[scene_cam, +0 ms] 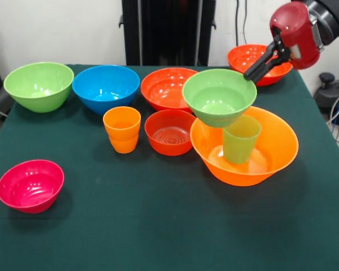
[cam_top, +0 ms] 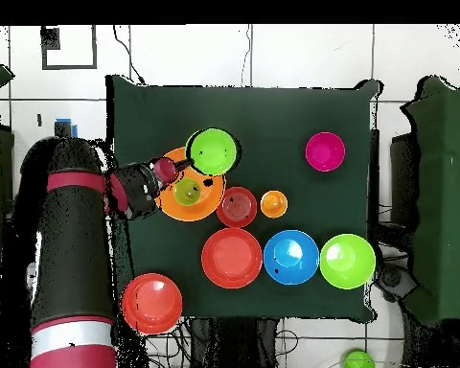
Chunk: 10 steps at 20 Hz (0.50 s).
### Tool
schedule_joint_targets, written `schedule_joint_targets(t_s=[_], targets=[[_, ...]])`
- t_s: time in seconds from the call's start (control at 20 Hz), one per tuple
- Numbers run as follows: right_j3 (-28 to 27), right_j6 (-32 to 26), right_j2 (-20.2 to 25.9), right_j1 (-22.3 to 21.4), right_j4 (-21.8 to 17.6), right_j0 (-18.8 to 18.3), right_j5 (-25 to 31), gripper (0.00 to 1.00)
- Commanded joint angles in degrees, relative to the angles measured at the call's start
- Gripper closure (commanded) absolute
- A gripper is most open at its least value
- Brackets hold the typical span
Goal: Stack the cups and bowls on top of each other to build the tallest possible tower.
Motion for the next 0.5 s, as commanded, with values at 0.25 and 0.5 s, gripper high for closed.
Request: schedule_joint_targets(t_s=[0.25, 0.5], targets=[[0.55, 13.43, 0.51, 7.48, 1.73, 3.68, -2.51, 1.0], [0.13, 13.42, -0.97, 7.32, 3.1, 4.4, -1.55, 1.0]])
